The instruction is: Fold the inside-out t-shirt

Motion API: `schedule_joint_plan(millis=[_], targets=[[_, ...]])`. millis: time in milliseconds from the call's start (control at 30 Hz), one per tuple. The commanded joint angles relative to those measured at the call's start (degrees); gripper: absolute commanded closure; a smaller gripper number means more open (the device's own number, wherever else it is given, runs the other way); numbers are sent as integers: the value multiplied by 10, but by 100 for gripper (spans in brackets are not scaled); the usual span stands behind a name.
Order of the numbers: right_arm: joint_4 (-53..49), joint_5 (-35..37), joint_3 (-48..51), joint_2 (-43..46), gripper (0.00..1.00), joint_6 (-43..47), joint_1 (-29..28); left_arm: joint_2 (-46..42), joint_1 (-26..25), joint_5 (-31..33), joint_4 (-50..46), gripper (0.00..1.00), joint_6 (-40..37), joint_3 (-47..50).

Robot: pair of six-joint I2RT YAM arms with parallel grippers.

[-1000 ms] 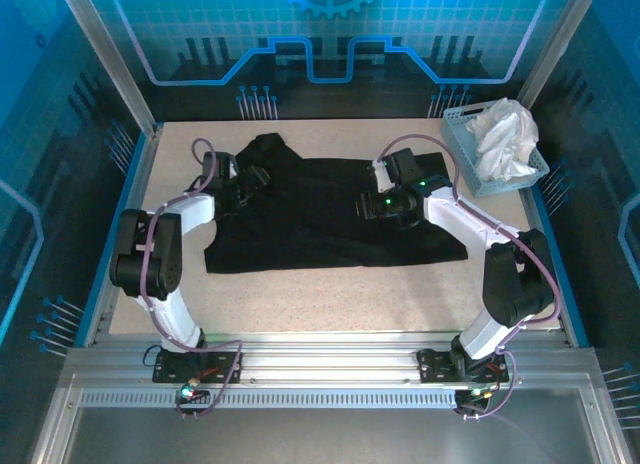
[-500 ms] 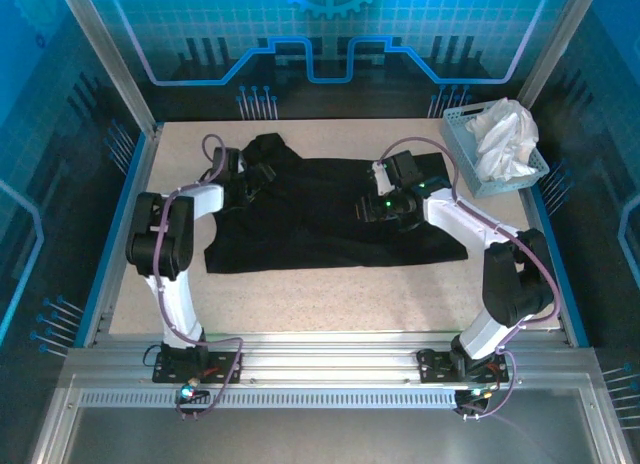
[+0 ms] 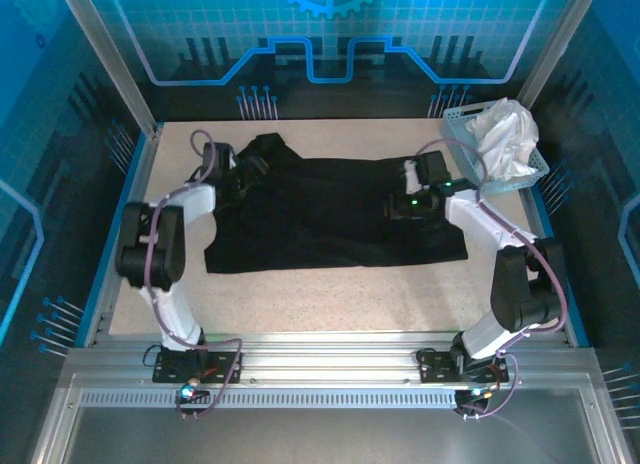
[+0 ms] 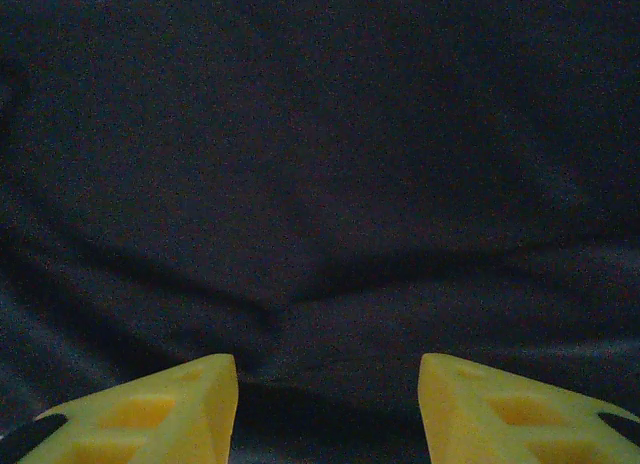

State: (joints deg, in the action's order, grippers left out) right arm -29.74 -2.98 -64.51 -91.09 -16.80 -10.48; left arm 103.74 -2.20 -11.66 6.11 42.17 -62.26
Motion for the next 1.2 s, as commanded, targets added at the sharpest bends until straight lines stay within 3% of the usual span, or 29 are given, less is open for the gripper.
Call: schedule_joint_plan(millis=[0, 200, 433, 567, 667, 767, 867, 1000, 1067, 1167], targets=[[-46, -2, 4, -50, 50, -16, 78, -90, -12, -11, 24, 33, 30, 101], [-114, 58, -12, -109, 52, 1, 120, -168, -12, -17, -26, 33, 1, 222], [-112, 52, 55, -106, 55, -2, 171, -199, -2, -1, -71, 33, -18, 291], [-113, 57, 99, -62, 55, -23, 176, -233, -2, -11, -88, 33, 0, 340], [-115, 30, 137, -9, 56, -43, 191, -299, -6, -13, -110, 33, 27, 391], [-125, 56, 184, 64, 57, -59, 192, -377, -10, -1, -157, 33, 35, 424], [-117, 54, 206, 129, 57, -73, 184, -431, -10, 16, -185, 33, 27, 416], [-65, 68, 173, 189, 54, -62, 119, -417, -9, 30, -163, 32, 8, 342], [-7, 62, 151, 187, 52, -54, 93, -387, -9, 37, -140, 32, 6, 298], [55, 46, 74, 116, 48, -65, 86, -322, -9, 49, -92, 32, 11, 234]])
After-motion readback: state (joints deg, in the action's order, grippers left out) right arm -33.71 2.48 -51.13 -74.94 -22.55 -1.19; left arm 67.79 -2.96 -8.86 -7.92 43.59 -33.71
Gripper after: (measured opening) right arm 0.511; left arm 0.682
